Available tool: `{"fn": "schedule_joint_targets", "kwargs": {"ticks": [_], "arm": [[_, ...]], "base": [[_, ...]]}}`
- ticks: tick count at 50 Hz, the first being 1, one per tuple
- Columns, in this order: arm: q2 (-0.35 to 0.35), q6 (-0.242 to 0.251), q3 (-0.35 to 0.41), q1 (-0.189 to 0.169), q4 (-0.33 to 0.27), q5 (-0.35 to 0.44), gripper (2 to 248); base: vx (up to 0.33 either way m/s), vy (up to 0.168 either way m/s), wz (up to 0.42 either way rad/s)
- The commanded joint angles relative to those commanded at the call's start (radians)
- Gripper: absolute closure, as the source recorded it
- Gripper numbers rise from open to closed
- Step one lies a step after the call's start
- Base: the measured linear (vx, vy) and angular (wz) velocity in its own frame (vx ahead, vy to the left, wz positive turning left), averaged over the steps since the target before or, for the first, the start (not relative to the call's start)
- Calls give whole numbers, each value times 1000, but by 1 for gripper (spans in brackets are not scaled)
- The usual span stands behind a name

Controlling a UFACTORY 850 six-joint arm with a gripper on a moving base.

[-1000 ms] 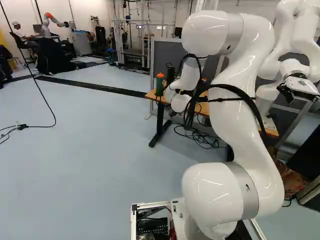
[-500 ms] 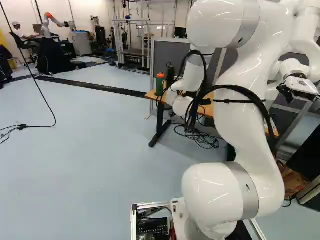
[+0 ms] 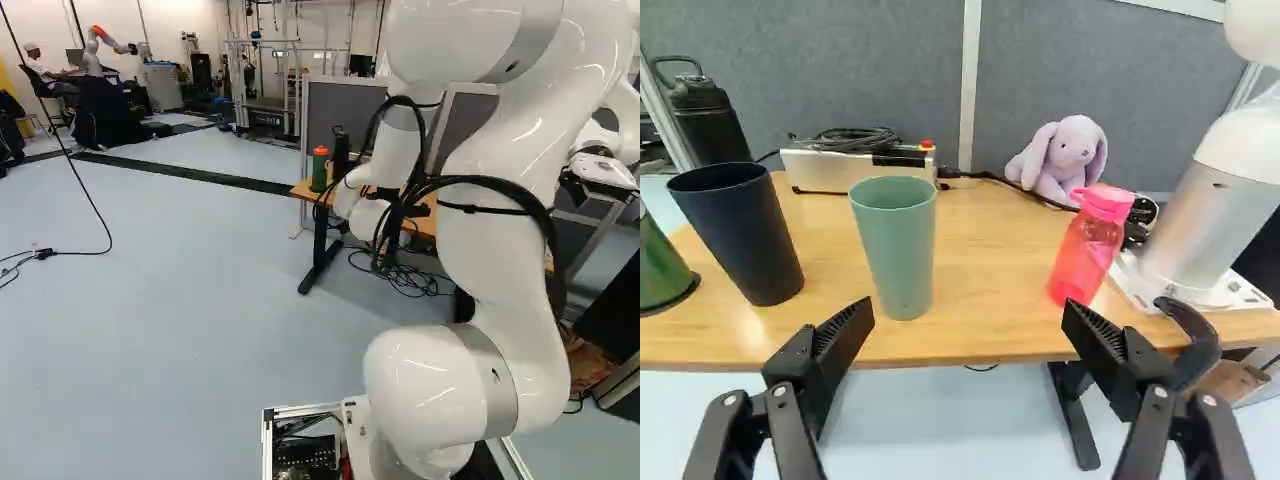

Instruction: Place the green cup on the table

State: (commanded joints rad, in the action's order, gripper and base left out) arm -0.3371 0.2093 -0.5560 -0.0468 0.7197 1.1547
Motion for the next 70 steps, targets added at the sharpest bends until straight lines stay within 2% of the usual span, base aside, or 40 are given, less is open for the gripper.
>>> {"fn": "schedule_joint_targets", "kwargs": {"ticks": [8, 36, 54, 70], "arm": [[27, 0, 35, 2, 0, 0, 3], [60, -12, 59, 5, -40, -16, 3], [119, -33, 102, 9, -112, -44, 3], [197, -60, 160, 15, -208, -81, 3]], "base": [[0, 0, 0], [0, 0, 0], [0, 0, 0], [0, 0, 0]]}}
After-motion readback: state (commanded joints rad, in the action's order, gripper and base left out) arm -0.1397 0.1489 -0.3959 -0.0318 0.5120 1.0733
